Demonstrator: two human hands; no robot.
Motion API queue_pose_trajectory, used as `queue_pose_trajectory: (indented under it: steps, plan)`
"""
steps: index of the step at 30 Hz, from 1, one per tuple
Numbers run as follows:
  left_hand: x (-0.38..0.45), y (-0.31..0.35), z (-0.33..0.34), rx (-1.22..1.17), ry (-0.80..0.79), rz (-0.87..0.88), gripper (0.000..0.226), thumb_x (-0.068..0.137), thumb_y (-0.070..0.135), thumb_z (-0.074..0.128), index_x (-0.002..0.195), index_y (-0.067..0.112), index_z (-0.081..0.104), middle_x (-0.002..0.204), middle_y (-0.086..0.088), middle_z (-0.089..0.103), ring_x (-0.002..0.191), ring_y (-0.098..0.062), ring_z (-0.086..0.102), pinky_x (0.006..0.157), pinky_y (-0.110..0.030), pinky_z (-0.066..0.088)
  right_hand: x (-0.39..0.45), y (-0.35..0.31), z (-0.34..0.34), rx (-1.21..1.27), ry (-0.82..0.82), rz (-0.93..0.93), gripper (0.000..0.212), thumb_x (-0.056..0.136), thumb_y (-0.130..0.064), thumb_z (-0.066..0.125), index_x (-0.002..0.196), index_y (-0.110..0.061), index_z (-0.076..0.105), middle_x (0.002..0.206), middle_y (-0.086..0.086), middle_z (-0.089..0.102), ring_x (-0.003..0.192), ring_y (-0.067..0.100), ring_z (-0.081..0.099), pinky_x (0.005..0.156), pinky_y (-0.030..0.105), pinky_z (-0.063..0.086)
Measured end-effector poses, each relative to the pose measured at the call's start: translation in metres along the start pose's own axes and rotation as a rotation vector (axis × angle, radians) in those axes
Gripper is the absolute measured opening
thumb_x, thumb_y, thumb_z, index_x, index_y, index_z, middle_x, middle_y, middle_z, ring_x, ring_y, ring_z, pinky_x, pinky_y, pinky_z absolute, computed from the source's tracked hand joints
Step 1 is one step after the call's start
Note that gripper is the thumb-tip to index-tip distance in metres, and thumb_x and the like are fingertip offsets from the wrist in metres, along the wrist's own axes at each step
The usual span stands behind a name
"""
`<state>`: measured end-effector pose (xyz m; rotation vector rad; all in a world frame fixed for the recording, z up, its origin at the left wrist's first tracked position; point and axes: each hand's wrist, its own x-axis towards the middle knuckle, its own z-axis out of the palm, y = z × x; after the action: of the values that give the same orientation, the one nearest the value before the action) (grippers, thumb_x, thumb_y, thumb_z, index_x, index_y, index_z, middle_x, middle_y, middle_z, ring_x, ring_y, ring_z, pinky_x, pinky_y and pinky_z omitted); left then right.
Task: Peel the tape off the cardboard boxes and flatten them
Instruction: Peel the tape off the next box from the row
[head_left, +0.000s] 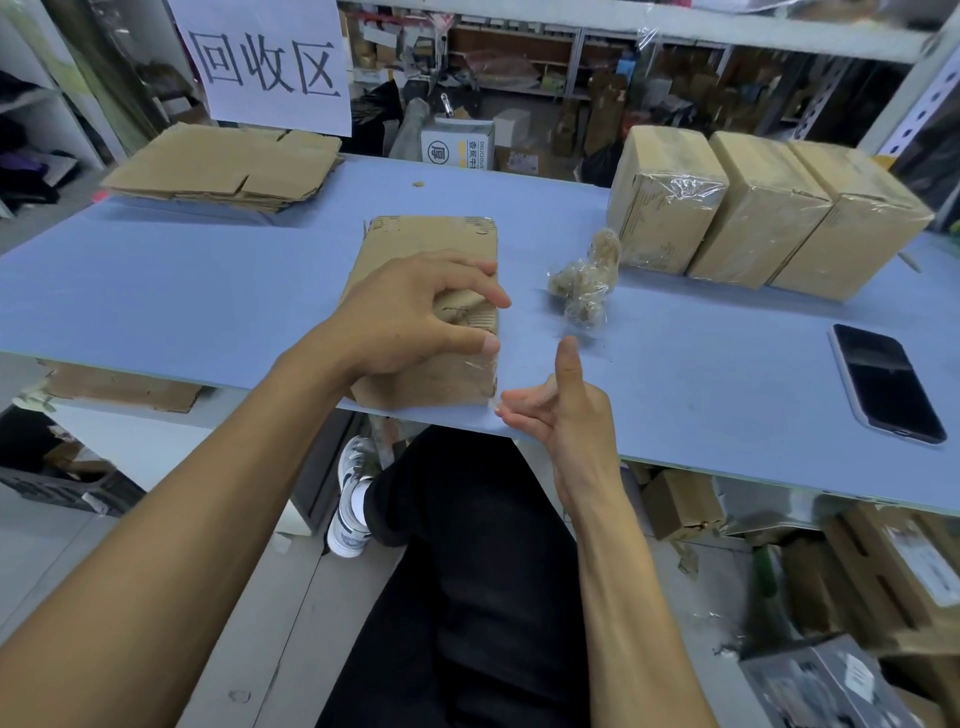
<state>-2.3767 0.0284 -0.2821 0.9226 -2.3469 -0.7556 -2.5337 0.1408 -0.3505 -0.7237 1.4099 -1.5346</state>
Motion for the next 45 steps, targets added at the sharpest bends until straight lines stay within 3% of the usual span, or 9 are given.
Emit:
queue_pose_trajectory:
  steps: [5, 10, 13, 17, 22, 33, 38, 41, 45]
  plan:
    - [0.002, -0.005, -0.002, -0.009, 0.003, 0.016, 0.033, 0.077, 0.033, 0.086, 0.108, 0.038, 0.075, 0.138, 0.020, 0.057, 0.126, 0.009, 0.048, 0.102, -0.005, 0.028, 0.003, 0.000, 0.003, 0.011, 0.053, 0.029, 0.074, 0.099, -0.056, 0.048, 0.050, -0.002, 0.058, 0.057, 0.014, 0.066, 0.062, 0.032, 0.068, 0.064, 0.030, 0.056]
    - [0.003, -0.011, -0.006, -0.031, 0.115, 0.087, 0.031, 0.082, 0.039, 0.069, 0.112, 0.031, 0.072, 0.135, 0.013, 0.057, 0.128, 0.008, 0.046, 0.102, -0.003, 0.026, 0.001, 0.001, -0.001, 0.225, -0.020, -0.091, 0.037, 0.086, -0.030, 0.042, 0.066, -0.004, 0.057, 0.072, 0.018, 0.069, 0.072, 0.033, 0.070, 0.067, 0.030, 0.056]
    - [0.007, -0.013, -0.008, -0.024, 0.119, 0.099, 0.028, 0.084, 0.041, 0.066, 0.111, 0.036, 0.069, 0.135, 0.015, 0.057, 0.128, 0.008, 0.046, 0.103, -0.004, 0.026, 0.004, -0.003, -0.003, 0.020, 0.013, -0.138, 0.024, 0.096, -0.003, 0.042, 0.076, -0.006, 0.055, 0.078, 0.014, 0.071, 0.078, 0.030, 0.073, 0.074, 0.034, 0.057]
    - [0.018, -0.012, -0.002, 0.067, 0.071, 0.086, 0.040, 0.080, 0.058, 0.060, 0.113, 0.038, 0.070, 0.136, 0.017, 0.057, 0.128, 0.000, 0.049, 0.111, -0.026, 0.035, -0.002, -0.006, -0.004, -0.352, 0.068, -0.227, 0.022, 0.101, -0.007, 0.043, 0.090, -0.017, 0.058, 0.081, 0.000, 0.071, 0.074, 0.012, 0.070, 0.075, 0.031, 0.054]
    - [0.031, -0.006, 0.006, 0.172, 0.042, 0.084, 0.051, 0.075, 0.067, 0.050, 0.111, 0.039, 0.071, 0.131, 0.016, 0.062, 0.124, -0.004, 0.053, 0.105, -0.040, 0.044, -0.006, -0.006, -0.004, -0.496, 0.017, -0.258, 0.053, 0.103, -0.011, 0.040, 0.152, -0.030, 0.027, 0.082, -0.002, 0.071, 0.074, 0.008, 0.068, 0.079, 0.025, 0.053]
    - [0.041, -0.021, 0.011, 0.309, 0.059, 0.038, 0.039, 0.079, 0.062, 0.050, 0.111, 0.044, 0.065, 0.137, 0.020, 0.054, 0.129, -0.009, 0.049, 0.101, -0.048, 0.044, -0.009, -0.020, -0.013, -0.392, 0.146, -0.364, 0.021, 0.094, -0.007, 0.049, 0.091, -0.027, 0.044, 0.065, -0.005, 0.049, 0.057, 0.013, 0.042, 0.054, 0.025, 0.037]
    - [0.039, -0.023, 0.013, 0.338, 0.058, 0.045, 0.044, 0.077, 0.067, 0.043, 0.111, 0.046, 0.061, 0.139, 0.021, 0.052, 0.128, -0.010, 0.049, 0.097, -0.048, 0.046, 0.012, -0.025, -0.032, -0.384, 0.188, -0.383, 0.019, 0.091, -0.005, 0.059, 0.090, -0.023, 0.061, 0.076, -0.010, 0.060, 0.067, 0.007, 0.052, 0.059, 0.014, 0.042]
    - [0.040, -0.023, 0.013, 0.342, 0.057, 0.044, 0.045, 0.077, 0.068, 0.041, 0.111, 0.046, 0.061, 0.140, 0.022, 0.051, 0.128, -0.010, 0.049, 0.097, -0.049, 0.045, 0.042, -0.034, -0.042, -0.428, 0.149, -0.363, 0.031, 0.089, -0.007, 0.062, 0.115, -0.024, 0.067, 0.105, -0.013, 0.067, 0.090, 0.001, 0.062, 0.075, 0.008, 0.047]
    - [0.040, -0.023, 0.014, 0.345, 0.071, 0.040, 0.045, 0.076, 0.068, 0.041, 0.110, 0.046, 0.061, 0.139, 0.022, 0.051, 0.127, -0.010, 0.049, 0.097, -0.048, 0.046, 0.089, -0.037, -0.045, -0.633, 0.155, -0.389, 0.029, 0.098, -0.011, 0.053, 0.118, -0.021, 0.071, 0.095, -0.005, 0.065, 0.085, 0.011, 0.059, 0.071, 0.013, 0.042]
